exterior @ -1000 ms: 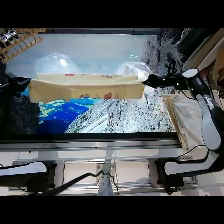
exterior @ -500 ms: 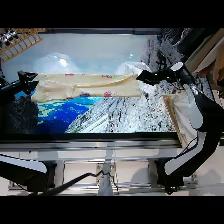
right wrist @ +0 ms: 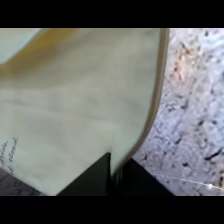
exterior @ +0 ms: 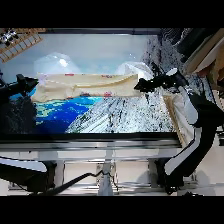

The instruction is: Fold the clothes and pants, and hang the long-sleeved shirts on hangers.

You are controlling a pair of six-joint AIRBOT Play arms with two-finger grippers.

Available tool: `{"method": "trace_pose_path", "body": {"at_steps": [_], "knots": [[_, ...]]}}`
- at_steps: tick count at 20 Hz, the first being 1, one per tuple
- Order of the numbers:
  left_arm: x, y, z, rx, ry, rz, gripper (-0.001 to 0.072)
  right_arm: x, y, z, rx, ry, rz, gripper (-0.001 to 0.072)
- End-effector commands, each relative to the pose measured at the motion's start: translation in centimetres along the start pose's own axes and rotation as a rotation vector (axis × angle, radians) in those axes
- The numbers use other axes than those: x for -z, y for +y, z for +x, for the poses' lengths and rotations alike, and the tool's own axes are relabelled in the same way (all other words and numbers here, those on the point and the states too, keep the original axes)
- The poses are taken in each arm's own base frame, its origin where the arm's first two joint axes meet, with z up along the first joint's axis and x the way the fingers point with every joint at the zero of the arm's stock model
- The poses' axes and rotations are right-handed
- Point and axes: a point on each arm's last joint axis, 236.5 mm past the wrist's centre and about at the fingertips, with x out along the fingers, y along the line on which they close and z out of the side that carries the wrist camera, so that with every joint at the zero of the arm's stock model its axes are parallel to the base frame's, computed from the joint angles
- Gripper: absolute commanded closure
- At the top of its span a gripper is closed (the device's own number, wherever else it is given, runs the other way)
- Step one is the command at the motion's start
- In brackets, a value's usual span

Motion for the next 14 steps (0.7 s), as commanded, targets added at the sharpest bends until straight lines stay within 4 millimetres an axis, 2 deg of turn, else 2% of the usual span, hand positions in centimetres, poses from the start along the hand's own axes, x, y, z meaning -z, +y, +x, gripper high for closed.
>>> {"method": "trace_pose_path", "body": {"at_steps": [1, 2, 3, 4, 5, 6, 7, 9, 10, 11, 12, 13, 14], "knots": [[4.3, -0.4, 2.5, -0.074, 0.164, 0.129, 0.0685, -0.8, 1.7, 0.7, -0.013, -0.012, -0.071, 0.07], [5.4, -1.1, 3.4, -0.081, 0.2, 0.162, 0.0703, 0.0, 1.2, -0.3, 0.032, 0.03, -0.11, 0.0703], [6.7, -1.7, 4.3, -0.093, 0.245, 0.2, 0.0703, 0.9, -0.3, -1.9, 0.129, 0.069, -0.134, 0.0704], [8.2, -2.0, 5.3, -0.114, 0.292, 0.217, 0.0703, 1.9, -2.1, -4.5, 0.269, 0.107, -0.159, 0.0704], [9.5, -1.9, 6.1, -0.15, 0.333, 0.22, 0.0703, 2.4, -3.5, -7.9, 0.406, 0.117, -0.189, 0.0704], [11.0, -1.6, 6.9, -0.195, 0.381, 0.236, 0.0703, 2.5, -4.0, -11.6, 0.5, 0.104, -0.21, 0.0704], [12.4, -1.5, 7.5, -0.227, 0.426, 0.263, 0.0704, 2.5, -3.8, -15.4, 0.563, 0.067, -0.22, 0.0704], [15.1, -1.8, 8.7, -0.266, 0.505, 0.322, 0.0704, 2.5, -2.2, -23.0, 0.626, -0.063, -0.219, 0.0705], [16.3, -2.5, 9.5, -0.261, 0.53, 0.349, 0.0704, 2.7, -0.9, -25.6, 0.632, -0.125, -0.218, 0.0705], [17.1, -3.1, 10.4, -0.258, 0.54, 0.377, 0.0703, 3.0, 0.5, -27.3, 0.636, -0.169, -0.23, 0.0705], [17.8, -3.6, 11.5, -0.258, 0.535, 0.409, 0.0703, 3.3, 2.5, -27.6, 0.606, -0.195, -0.254, 0.0706], [18.2, -4.1, 12.6, -0.26, 0.521, 0.44, 0.0703, 3.3, 4.7, -26.8, 0.554, -0.213, -0.272, 0.0706], [18.6, -4.5, 13.4, -0.259, 0.514, 0.463, 0.0703, 3.1, 7.1, -25.3, 0.49, -0.222, -0.29, 0.0706]]}}
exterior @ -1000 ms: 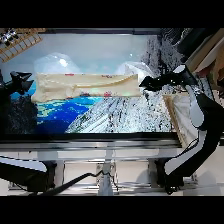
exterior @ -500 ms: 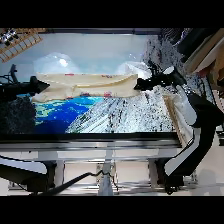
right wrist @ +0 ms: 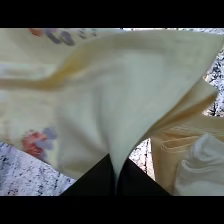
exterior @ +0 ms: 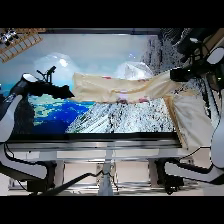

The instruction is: Fold the clothes and pants, and hang the long-sleeved shirts on hangers.

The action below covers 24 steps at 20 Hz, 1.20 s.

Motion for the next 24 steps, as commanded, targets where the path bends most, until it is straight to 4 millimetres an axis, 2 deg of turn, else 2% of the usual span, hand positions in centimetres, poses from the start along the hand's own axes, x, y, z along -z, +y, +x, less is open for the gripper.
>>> {"method": "trace_pose_path", "body": {"at_steps": [1, 2, 4, 8, 10, 11, 13, 14, 15, 16, 17, 19, 21, 23, 24], "knots": [[0.0, -2.3, 2.7, -0.045, 0.001, 0.088, 0.0704, -1.6, 6.4, -2.8, -0.101, -0.103, -0.014, 0.0706], [0.1, -2.8, 2.5, -0.035, 0.014, 0.096, 0.0703, -2.6, 9.8, -2.0, -0.15, -0.127, -0.026, 0.0706], [0.1, -2.9, 0.5, -0.02, 0.036, 0.103, 0.0704, -4.1, 17.6, 0.4, -0.239, -0.167, -0.048, 0.0706], [1.5, -2.4, -5.9, 0.034, 0.074, 0.056, 0.0703, -5.2, 33.9, 7.9, -0.408, -0.242, -0.124, 0.0706], [1.7, -2.0, -8.2, 0.038, 0.055, 0.037, 0.0704, -5.0, 39.9, 12.1, -0.484, -0.214, -0.139, 0.0705], [1.6, -1.9, -9.0, 0.035, 0.041, 0.023, 0.0703, -4.9, 42.2, 14.0, -0.519, -0.191, -0.134, 0.0705], [1.4, -1.9, -9.5, 0.031, 0.027, 0.021, 0.0703, -5.2, 44.9, 17.0, -0.549, -0.183, -0.161, 0.0693], [1.5, -1.7, -9.5, 0.027, 0.03, 0.021, 0.0703, -5.1, 45.4, 17.6, -0.556, -0.16, -0.167, 0.0523], [1.7, -1.7, -9.3, 0.022, 0.041, 0.027, 0.0703, -4.7, 45.0, 17.4, -0.551, -0.13, -0.191, 0.0335], [1.8, -1.7, -9.2, 0.014, 0.048, 0.032, 0.0703, -4.3, 43.7, 16.6, -0.534, -0.097, -0.234, 0.0219], [1.9, -1.6, -9.2, 0.009, 0.051, 0.034, 0.0703, -4.3, 41.5, 15.1, -0.498, -0.063, -0.269, 0.021], [1.9, -1.6, -9.2, 0.009, 0.052, 0.034, 0.0703, -5.9, 35.5, 11.7, -0.383, -0.059, -0.278, 0.021], [2.1, -1.4, -9.2, 0.002, 0.058, 0.035, 0.0703, -7.4, 28.9, 8.4, -0.319, -0.07, -0.189, 0.021], [2.3, -1.5, -9.3, 0.005, 0.069, 0.035, 0.0703, -6.3, 22.6, 7.0, -0.284, -0.022, -0.055, 0.0203], [2.3, -1.5, -9.3, 0.005, 0.069, 0.035, 0.0703, -4.9, 20.2, 7.0, -0.285, 0.021, 0.019, 0.0138]]}}
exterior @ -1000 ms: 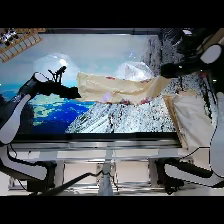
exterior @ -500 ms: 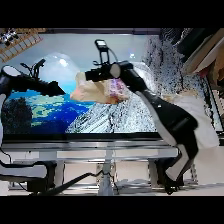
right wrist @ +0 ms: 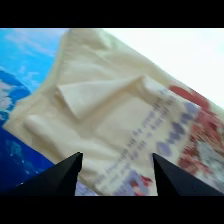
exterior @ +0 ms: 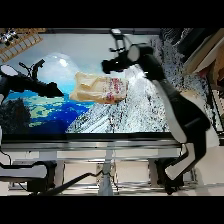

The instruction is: Fold the clothes and pants, and hang the long-sleeved shirts on hangers.

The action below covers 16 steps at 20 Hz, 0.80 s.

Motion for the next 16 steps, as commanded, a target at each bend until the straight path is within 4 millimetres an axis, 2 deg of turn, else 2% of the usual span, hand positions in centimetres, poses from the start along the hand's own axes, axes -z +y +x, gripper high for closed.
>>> {"method": "trace_pose_path", "body": {"at_steps": [1, 3, 4, 6, 8, 10, 13, 15, 16], "knots": [[0.2, 0.0, -0.1, -0.001, 0.01, 0.001, 0.0703, 5.1, -7.0, -4.6, 0.021, 0.102, 0.234, 0.0052], [0.2, -0.2, 0.0, 0.005, 0.01, 0.0, 0.0703, 8.8, -8.8, -3.3, -0.03, 0.165, 0.381, 0.0029], [0.2, -0.3, 0.0, 0.005, 0.01, 0.0, 0.0703, 9.8, -9.7, -2.2, -0.047, 0.162, 0.447, 0.0009], [0.2, -0.4, 0.1, 0.005, 0.013, 0.004, 0.0703, 9.6, -11.4, -0.1, -0.084, 0.075, 0.542, 0.0009], [0.2, -0.3, 0.1, 0.005, 0.013, 0.004, 0.0702, 9.5, -12.4, 1.6, -0.14, 0.059, 0.612, 0.0009], [0.3, -0.3, 0.1, 0.002, 0.014, 0.005, 0.0702, 9.2, -12.0, 3.7, -0.242, 0.065, 0.661, 0.0008], [0.3, -0.3, 0.1, 0.003, 0.014, 0.009, 0.0703, 10.2, -10.8, 7.4, -0.329, 0.138, 0.701, 0.0007], [0.3, -0.3, 0.1, 0.003, 0.014, 0.009, 0.0703, 9.2, -9.6, 9.2, -0.384, 0.138, 0.707, 0.0024], [0.3, -0.3, 0.1, 0.003, 0.014, 0.008, 0.0703, 8.1, -9.0, 9.6, -0.402, 0.121, 0.698, 0.0157]]}}
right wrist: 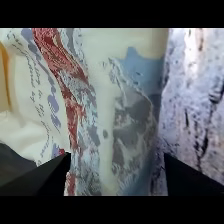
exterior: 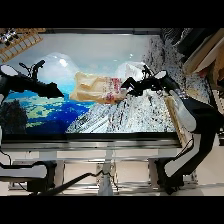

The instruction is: Fold the clothes and pants, and hang the long-sleeved shirts on hangers.

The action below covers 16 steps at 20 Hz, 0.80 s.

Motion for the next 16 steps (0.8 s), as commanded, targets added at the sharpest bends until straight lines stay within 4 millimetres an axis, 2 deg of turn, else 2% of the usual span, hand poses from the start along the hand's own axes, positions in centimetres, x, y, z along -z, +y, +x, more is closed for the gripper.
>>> {"method": "trace_pose_path", "body": {"at_steps": [1, 2, 4, 6, 8, 10, 11, 13, 16], "knots": [[0.0, 0.0, 0.0, -0.001, 0.0, 0.003, 0.0702, -1.4, 2.5, 2.5, -0.1, -0.003, 0.002, 0.0455], [0.1, -0.1, 0.0, 0.001, 0.003, 0.003, 0.0702, -2.0, 3.5, 1.9, -0.099, -0.017, -0.035, 0.069], [0.4, -0.2, 0.0, 0.006, 0.016, 0.007, 0.0703, -2.7, 4.2, -0.8, -0.034, -0.044, -0.06, 0.07], [0.9, -0.5, -0.1, 0.017, 0.038, 0.006, 0.0702, -3.4, 5.0, -5.7, 0.028, -0.103, -0.075, 0.0701], [1.4, -0.7, -0.1, 0.027, 0.058, 0.006, 0.0702, -4.3, 6.6, -12.3, 0.038, -0.204, -0.076, 0.0701], [1.8, -0.9, -0.1, 0.037, 0.078, 0.006, 0.0702, -5.1, 7.6, -20.0, 0.032, -0.338, -0.043, 0.0701], [2.1, -1.0, -0.2, 0.042, 0.089, 0.006, 0.0702, -5.2, 7.3, -23.7, 0.045, -0.403, -0.026, 0.0701], [2.3, -1.1, -0.2, 0.044, 0.097, 0.006, 0.0702, -4.2, 5.2, -31.2, 0.116, -0.517, 0.019, 0.0701], [2.6, -0.6, -0.2, 0.023, 0.108, 0.008, 0.0702, -0.6, 0.2, -40.6, 0.267, -0.639, 0.117, 0.0701]]}}
